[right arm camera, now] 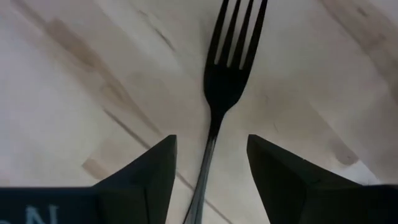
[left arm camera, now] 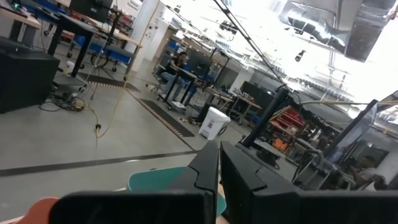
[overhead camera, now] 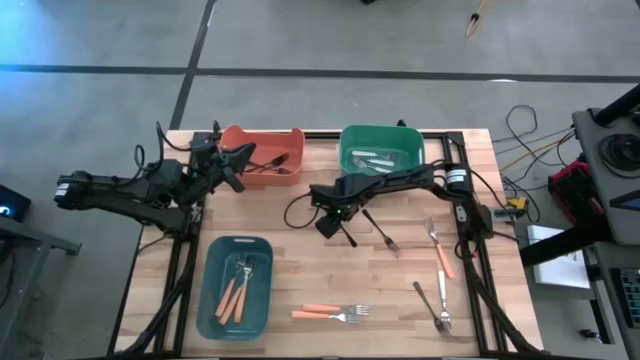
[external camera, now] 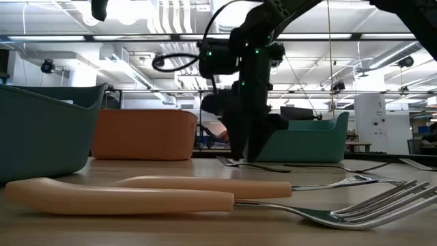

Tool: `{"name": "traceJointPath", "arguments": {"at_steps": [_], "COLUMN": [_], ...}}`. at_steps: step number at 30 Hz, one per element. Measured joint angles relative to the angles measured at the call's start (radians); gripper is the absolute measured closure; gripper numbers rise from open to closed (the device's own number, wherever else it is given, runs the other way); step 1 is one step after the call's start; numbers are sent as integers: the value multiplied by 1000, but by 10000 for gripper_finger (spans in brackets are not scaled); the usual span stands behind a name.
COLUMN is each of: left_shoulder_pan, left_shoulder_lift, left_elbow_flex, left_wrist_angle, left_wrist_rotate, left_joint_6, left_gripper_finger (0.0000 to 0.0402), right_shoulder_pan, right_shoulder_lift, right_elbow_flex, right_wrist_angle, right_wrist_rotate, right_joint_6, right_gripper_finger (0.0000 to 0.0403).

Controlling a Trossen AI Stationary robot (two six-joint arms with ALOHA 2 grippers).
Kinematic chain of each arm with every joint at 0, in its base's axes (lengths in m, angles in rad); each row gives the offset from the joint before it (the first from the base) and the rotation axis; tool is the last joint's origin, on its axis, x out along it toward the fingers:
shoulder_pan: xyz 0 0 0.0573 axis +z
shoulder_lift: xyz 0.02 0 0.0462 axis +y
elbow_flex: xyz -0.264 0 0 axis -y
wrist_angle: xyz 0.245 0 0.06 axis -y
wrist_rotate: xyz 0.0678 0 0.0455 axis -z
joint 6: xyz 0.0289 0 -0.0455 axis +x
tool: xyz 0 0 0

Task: Sort silverware by color (type)
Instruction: Put the black fork into the orange bin

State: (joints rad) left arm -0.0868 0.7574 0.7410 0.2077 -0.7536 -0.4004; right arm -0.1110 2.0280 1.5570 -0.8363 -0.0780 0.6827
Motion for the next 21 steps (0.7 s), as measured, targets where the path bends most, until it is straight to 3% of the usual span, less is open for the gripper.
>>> {"name": "traceJointPath", "arguments": {"at_steps": [7, 15, 21], "left_shoulder_pan": [0, 0, 0], "left_shoulder_lift": [2, 4, 11], "left_elbow_flex": [-3, -3, -4], "left_wrist_angle": [-2, -2, -3], "left_wrist_rotate": [-8, -8, -8], "left_joint_6": [0, -1, -4], "left_gripper_finger": [401, 401, 401], "right_shoulder_pan": [1, 4, 5], "right_shoulder_lift": [32, 83, 68], "right_elbow_flex": [2, 2, 2], "right_wrist_angle": [8, -5, -2], "right_wrist_rotate": [2, 5, -14], "right_joint_6": [-29, -86, -119], "right_gripper_finger": [256, 377, 390]}}
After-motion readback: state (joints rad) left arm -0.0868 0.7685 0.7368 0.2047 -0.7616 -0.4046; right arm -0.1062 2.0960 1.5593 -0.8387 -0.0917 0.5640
